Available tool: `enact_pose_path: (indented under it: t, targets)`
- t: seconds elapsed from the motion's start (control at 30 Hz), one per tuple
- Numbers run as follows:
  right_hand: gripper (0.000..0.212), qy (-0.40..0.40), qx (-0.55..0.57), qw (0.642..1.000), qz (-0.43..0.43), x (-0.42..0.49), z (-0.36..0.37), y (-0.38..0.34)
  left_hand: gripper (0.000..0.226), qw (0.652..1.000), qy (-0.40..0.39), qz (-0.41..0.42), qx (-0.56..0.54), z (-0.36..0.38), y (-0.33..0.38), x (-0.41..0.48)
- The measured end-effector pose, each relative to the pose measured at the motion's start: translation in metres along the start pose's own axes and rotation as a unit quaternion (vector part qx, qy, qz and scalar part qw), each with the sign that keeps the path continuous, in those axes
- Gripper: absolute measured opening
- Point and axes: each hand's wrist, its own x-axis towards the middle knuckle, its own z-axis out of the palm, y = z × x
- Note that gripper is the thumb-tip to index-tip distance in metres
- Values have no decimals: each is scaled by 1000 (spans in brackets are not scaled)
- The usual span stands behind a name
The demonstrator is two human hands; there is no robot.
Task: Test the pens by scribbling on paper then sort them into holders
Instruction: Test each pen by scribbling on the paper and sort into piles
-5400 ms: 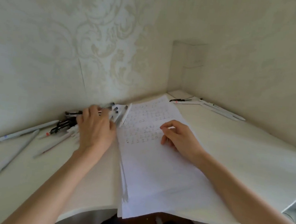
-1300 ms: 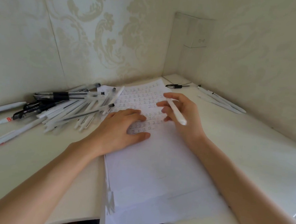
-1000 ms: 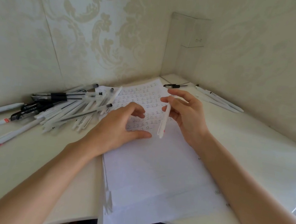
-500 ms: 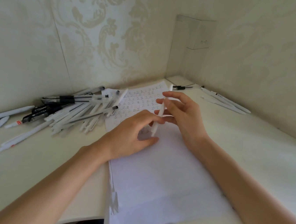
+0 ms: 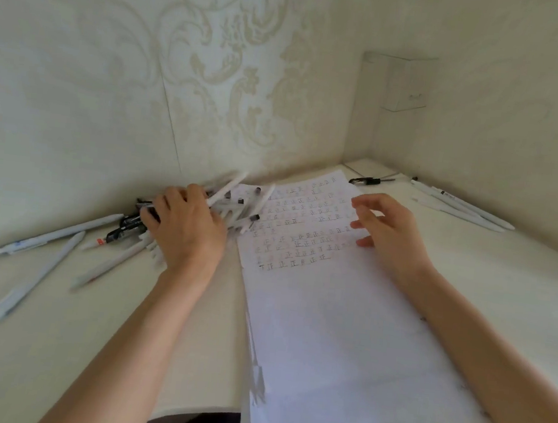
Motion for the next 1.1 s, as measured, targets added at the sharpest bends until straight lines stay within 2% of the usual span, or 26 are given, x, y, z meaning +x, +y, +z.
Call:
enact_pose_path:
  t: [0.07, 0.13, 0.23, 0.3, 0.4, 0.53, 0.63, 0.73, 0.93, 1.0, 1.1]
  targets:
    - [16, -7, -29, 999, 12, 1, 0, 2, 29, 997, 30, 57, -36, 0, 5, -1]
    - [18, -7, -27, 999, 18, 2, -1, 1, 30, 977, 27, 188, -101, 2, 18, -7]
    - [24, 19, -7, 999, 26, 10, -7, 4, 31, 915, -112, 334, -197, 6, 43, -29]
    - [27, 42, -19, 998, 36, 21, -15, 9, 53, 883, -195, 385, -183, 10, 54, -41]
    - [32, 64, -101, 992, 43, 47, -23, 20, 55, 870, -263, 396, -128, 23, 54, -42]
    - [44, 41, -277, 960, -10, 93, -26, 29, 53, 871, -254, 398, -136, 27, 53, -41]
    - [47, 16, -394, 918, -35, 128, -25, 41, 66, 869, -252, 402, -140, 28, 52, -42]
    - [35, 12, -494, 868, -40, 142, -22, 52, 67, 869, -250, 403, -138, 29, 50, -41]
    - [26, -25, -608, 786, -111, 145, -33, 55, 69, 869, -254, 402, -138, 31, 50, -41]
    - [25, -5, -610, 782, -129, 140, -39, 50, 69, 867, -259, 401, -145, 31, 50, -41]
    - [19, 51, -541, 823, -168, 125, -45, 32, 65, 866, -258, 392, -173, 27, 51, -41]
